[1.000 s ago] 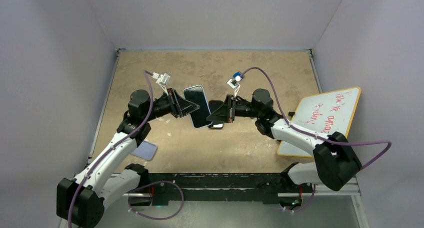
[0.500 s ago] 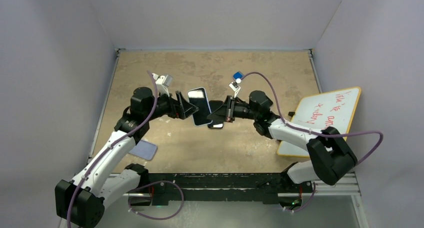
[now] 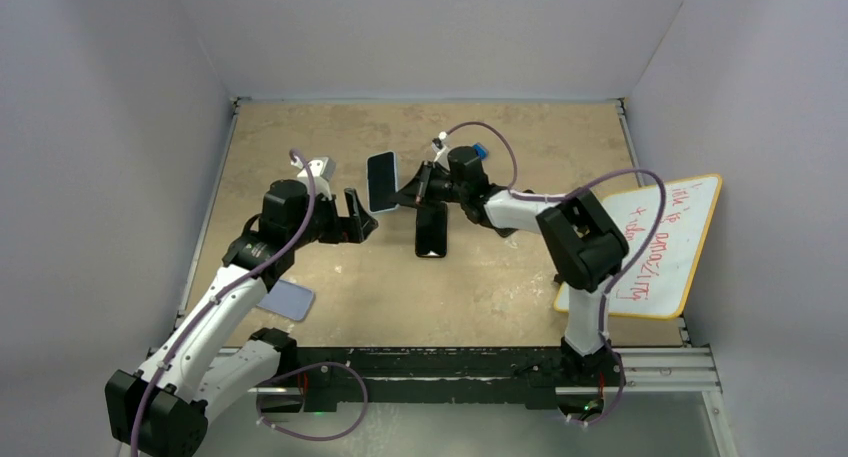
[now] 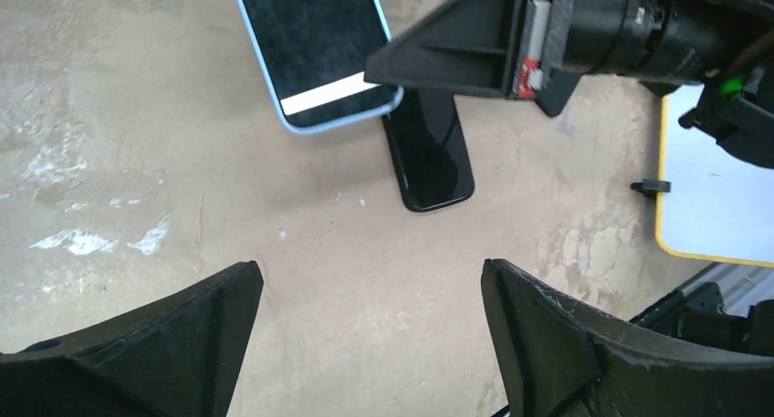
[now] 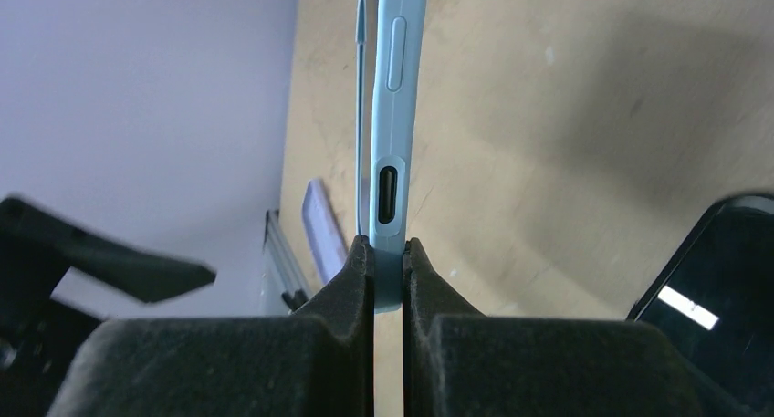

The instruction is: Put the phone into the phone case

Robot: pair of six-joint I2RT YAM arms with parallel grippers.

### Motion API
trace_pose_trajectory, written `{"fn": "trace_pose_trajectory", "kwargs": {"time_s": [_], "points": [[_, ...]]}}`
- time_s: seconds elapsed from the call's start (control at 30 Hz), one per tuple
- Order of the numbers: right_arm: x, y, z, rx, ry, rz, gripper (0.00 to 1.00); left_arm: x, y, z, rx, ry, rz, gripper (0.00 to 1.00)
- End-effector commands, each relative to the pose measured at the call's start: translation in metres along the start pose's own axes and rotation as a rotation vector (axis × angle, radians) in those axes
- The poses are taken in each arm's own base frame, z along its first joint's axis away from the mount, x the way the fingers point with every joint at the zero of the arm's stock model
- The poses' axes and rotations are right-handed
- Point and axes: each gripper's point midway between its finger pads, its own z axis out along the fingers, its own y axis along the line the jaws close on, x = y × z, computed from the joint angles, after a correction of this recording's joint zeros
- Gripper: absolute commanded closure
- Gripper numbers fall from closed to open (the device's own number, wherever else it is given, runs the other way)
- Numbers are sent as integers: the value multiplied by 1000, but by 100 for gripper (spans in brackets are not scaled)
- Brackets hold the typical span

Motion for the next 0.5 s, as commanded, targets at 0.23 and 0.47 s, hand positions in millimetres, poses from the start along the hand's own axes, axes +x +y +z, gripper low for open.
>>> {"fn": "trace_pose_trajectory", "kwargs": {"time_s": [0.23, 0.47], "points": [[-43, -26, 50, 63, -98, 31, 100, 11, 42, 12, -235, 73, -78, 2], [-34, -38, 49, 115, -75, 69, 70, 41, 92, 17, -384, 142, -327, 1]]}}
